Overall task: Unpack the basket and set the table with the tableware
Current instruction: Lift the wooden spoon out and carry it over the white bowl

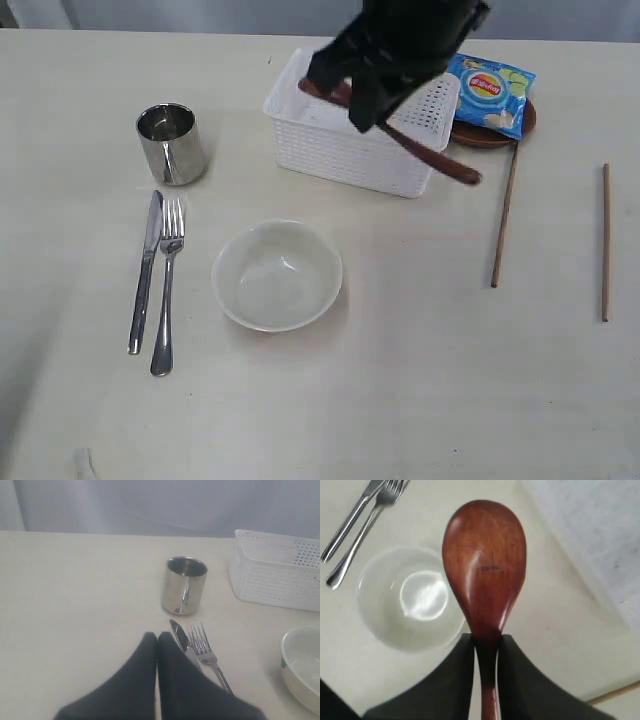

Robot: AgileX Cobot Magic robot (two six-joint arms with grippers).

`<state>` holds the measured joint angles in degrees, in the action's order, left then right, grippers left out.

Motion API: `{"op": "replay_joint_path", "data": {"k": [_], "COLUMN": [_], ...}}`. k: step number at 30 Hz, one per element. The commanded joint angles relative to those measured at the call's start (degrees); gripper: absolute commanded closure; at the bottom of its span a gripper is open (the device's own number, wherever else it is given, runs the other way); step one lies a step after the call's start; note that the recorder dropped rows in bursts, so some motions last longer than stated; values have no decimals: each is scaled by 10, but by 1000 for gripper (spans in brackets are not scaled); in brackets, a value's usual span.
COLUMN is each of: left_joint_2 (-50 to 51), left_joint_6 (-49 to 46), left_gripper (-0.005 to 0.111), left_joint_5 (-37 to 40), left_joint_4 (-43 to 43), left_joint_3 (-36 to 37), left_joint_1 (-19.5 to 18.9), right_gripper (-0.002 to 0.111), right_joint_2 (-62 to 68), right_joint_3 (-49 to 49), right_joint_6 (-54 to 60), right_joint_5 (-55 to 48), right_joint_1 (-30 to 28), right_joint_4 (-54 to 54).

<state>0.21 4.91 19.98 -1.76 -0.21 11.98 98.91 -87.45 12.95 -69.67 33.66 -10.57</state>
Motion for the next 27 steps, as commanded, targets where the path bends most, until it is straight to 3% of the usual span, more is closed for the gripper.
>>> {"op": "replay_joint_path", "data": {"k": [1,9,27], "left_joint_2": [-2,-2,-2], "left_joint_6": [-2,-2,-2], "left_gripper": [107,107,107], "left_joint_5": [-1,-1,-1], "left_joint_4": [0,0,0], "left_joint_3": [2,2,2], "left_joint_1": [3,3,3], "right_gripper": [109,109,105], "right_joint_2": [-34,40,152], "right_joint_3": [82,76,33], "right_joint_6": [-2,-34,-57], "right_joint_5": [15,18,8], "right_joint_1": [56,144,152], "right_joint_4": [-5,34,46]}}
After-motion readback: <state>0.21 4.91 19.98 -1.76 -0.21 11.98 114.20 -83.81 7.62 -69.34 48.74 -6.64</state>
